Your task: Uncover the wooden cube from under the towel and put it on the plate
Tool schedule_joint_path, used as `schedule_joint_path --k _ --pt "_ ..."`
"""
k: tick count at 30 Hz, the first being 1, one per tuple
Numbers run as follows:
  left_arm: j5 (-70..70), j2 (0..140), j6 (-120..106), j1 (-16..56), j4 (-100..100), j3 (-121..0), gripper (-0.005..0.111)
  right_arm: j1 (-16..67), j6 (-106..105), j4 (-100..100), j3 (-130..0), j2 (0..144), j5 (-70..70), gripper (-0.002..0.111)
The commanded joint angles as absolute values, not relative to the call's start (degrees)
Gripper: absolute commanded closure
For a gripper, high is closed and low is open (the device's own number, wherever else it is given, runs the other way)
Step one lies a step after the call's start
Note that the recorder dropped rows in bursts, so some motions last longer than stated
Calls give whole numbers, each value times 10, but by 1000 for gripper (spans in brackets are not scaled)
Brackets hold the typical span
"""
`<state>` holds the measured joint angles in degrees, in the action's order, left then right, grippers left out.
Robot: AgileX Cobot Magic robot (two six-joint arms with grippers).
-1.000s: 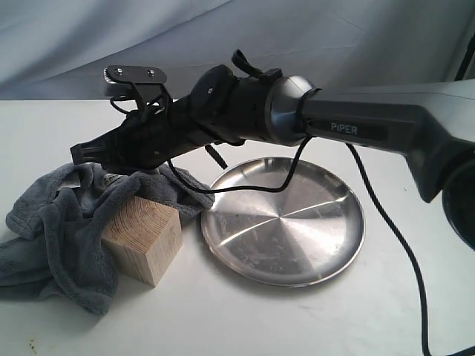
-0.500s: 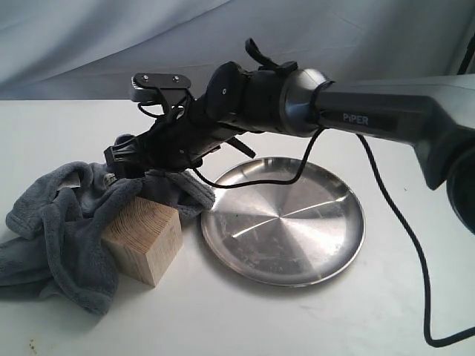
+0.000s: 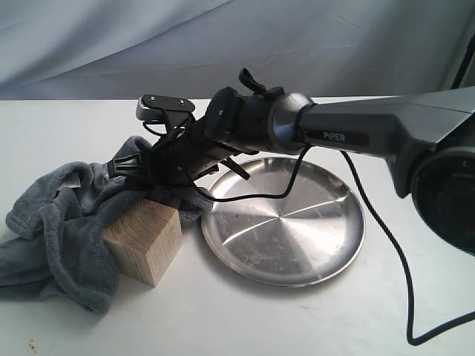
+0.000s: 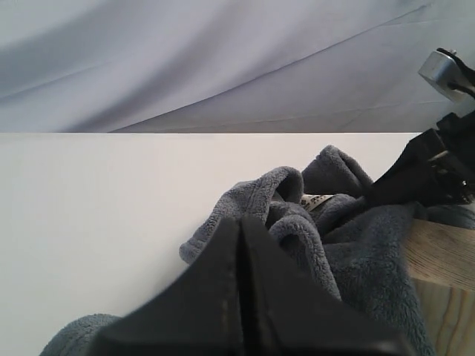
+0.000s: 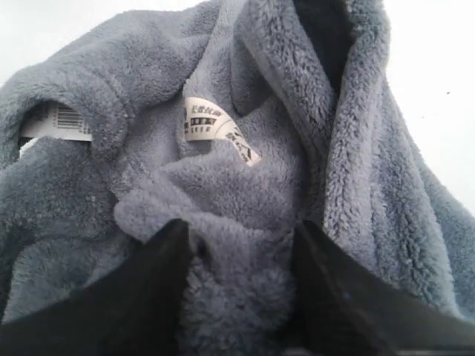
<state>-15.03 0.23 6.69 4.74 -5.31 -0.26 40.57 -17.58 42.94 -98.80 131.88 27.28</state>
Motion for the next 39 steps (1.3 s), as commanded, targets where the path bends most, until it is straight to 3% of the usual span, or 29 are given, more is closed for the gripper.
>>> schedule_joint_path --k 1,4,18,25,31,39 --pt "-143 0 70 46 -50 0 106 406 -183 430 -987 1317 271 91" --pt "-143 0 70 46 -50 0 106 406 -195 430 -987 1317 272 108" --pt "-143 0 68 46 -50 0 106 412 -260 442 -1051 1285 245 108" --pt "-143 0 70 46 -50 0 106 477 -457 472 -1155 1296 238 108" --pt "-143 0 68 46 -50 0 106 534 -565 513 -1168 1336 230 108" --pt "-143 0 68 46 -50 0 106 556 -632 521 -1168 1364 322 108"
